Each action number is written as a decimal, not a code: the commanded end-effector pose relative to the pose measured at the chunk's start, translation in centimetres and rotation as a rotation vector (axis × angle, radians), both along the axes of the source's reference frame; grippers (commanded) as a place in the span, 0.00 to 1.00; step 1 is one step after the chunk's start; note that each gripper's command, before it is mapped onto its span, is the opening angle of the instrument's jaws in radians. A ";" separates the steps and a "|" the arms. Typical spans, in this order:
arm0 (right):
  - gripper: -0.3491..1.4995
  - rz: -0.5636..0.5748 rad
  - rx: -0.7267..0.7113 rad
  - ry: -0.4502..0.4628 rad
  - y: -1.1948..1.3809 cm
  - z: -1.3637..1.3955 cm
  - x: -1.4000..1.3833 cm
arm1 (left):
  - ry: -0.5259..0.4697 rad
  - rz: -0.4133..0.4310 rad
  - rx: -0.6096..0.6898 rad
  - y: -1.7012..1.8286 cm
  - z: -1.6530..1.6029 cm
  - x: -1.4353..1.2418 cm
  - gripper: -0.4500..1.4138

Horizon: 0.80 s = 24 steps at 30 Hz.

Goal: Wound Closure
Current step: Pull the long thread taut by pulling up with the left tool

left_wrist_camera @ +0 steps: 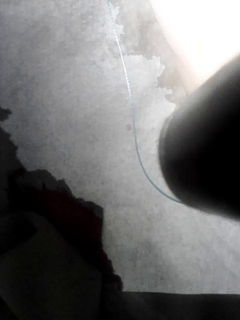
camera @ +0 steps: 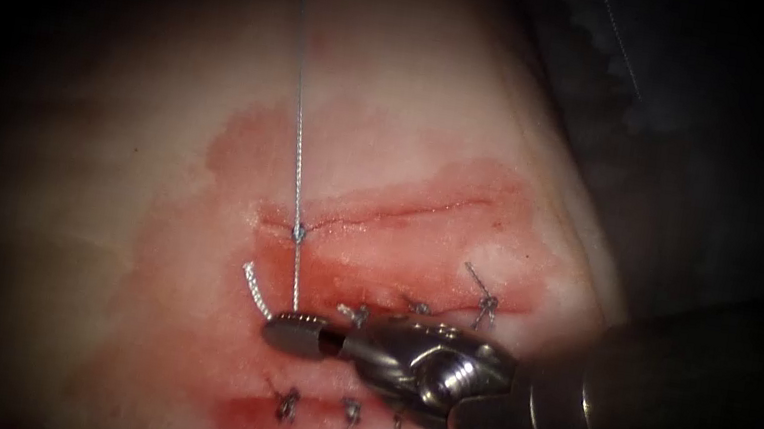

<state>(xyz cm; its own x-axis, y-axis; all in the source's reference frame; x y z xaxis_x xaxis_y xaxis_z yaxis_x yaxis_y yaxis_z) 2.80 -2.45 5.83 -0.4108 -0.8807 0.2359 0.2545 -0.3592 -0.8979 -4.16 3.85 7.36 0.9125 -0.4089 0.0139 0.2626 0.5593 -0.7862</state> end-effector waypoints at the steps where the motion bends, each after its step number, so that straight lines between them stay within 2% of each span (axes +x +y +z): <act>1: 0.00 0.042 -0.014 -0.014 0.03 0.02 0.10 | -0.017 0.006 -0.007 0.09 0.04 -0.10 0.00; 2: 0.10 0.070 -0.041 -0.019 0.08 0.00 0.11 | -0.030 0.013 -0.011 0.07 0.05 -0.12 0.00; 3: 0.36 0.099 -0.089 -0.013 0.14 -0.02 0.13 | -0.047 0.016 -0.016 0.04 0.06 -0.14 0.00; 4: 0.59 0.204 -0.176 0.005 0.31 -0.08 0.10 | -0.088 0.028 -0.021 -0.05 0.02 -0.23 0.00; 5: 0.59 0.204 -0.176 0.005 0.31 -0.08 0.10 | -0.088 0.028 -0.021 -0.05 0.02 -0.23 0.00; 7: 0.74 0.274 -0.188 0.039 0.49 -0.17 0.00 | -0.159 0.002 -0.031 -0.11 -0.09 -0.32 0.00; 8: 0.79 0.296 -0.187 0.045 0.56 -0.22 -0.05 | -0.232 -0.034 -0.032 -0.14 -0.20 -0.38 0.00; 10: 0.90 0.341 -0.192 0.032 0.71 -0.32 -0.17 | -0.460 -0.153 0.007 -0.18 -0.41 -0.44 0.00; 12: 0.91 0.382 -0.188 0.009 0.82 -0.39 -0.25 | -0.671 -0.270 0.108 -0.20 -0.70 -0.44 0.00; 15: 0.91 0.430 -0.182 -0.014 0.92 -0.46 -0.40 | -0.885 -0.375 0.184 -0.26 -1.12 -0.44 0.00; 16: 0.87 0.463 -0.182 -0.032 0.97 -0.47 -0.48 | -1.001 -0.414 0.233 -0.27 -1.35 -0.46 0.00; 17: 0.87 0.463 -0.182 -0.032 0.97 -0.47 -0.48 | -1.001 -0.414 0.233 -0.27 -1.35 -0.46 0.00; 18: 0.84 0.497 -0.184 -0.058 1.05 -0.44 -0.49 | -1.088 -0.436 0.280 -0.27 -1.52 -0.49 0.00; 19: 0.84 0.497 -0.184 -0.058 1.05 -0.44 -0.49 | -1.088 -0.436 0.280 -0.27 -1.52 -0.49 0.00; 21: 0.84 0.536 -0.187 -0.084 1.18 -0.35 -0.45 | -1.178 -0.449 0.324 -0.27 -1.67 -0.54 0.00; 22: 0.84 0.569 -0.195 -0.096 1.26 -0.21 -0.44 | -1.244 -0.455 0.352 -0.30 -1.75 -0.60 0.00; 23: 0.84 0.569 -0.195 -0.096 1.26 -0.21 -0.44 | -1.244 -0.455 0.352 -0.30 -1.75 -0.60 0.00; 24: 0.84 0.592 -0.206 -0.111 1.28 -0.08 -0.42 | -1.300 -0.468 0.376 -0.33 -1.77 -0.64 0.00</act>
